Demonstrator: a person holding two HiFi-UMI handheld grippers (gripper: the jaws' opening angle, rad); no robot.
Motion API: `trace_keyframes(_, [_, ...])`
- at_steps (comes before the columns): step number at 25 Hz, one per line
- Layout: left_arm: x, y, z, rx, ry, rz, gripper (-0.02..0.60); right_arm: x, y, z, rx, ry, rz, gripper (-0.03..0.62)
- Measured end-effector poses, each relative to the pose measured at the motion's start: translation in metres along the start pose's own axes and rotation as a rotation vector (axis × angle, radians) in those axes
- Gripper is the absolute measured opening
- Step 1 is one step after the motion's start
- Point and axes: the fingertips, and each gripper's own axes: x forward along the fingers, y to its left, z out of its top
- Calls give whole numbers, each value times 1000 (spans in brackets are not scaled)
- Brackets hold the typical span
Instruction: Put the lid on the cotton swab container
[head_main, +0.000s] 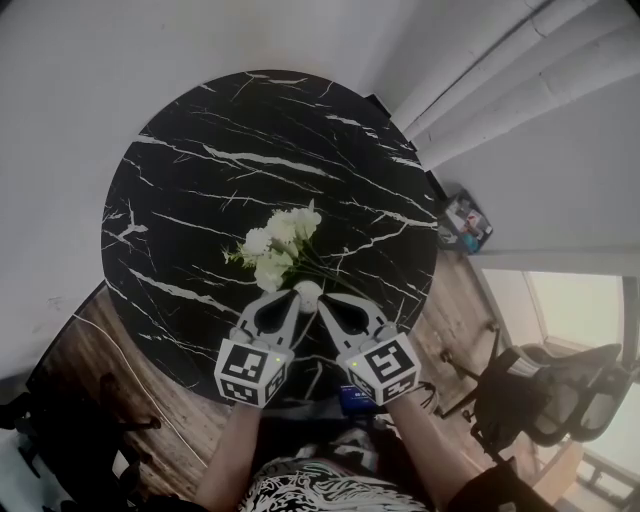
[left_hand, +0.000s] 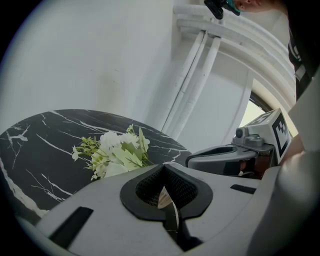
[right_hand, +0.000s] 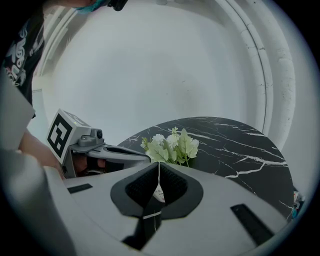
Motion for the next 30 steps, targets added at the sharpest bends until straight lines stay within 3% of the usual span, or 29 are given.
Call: trace_keyframes(30, [2, 0, 0, -16, -8, 3, 14, 6, -6, -14, -28, 39, 14, 18])
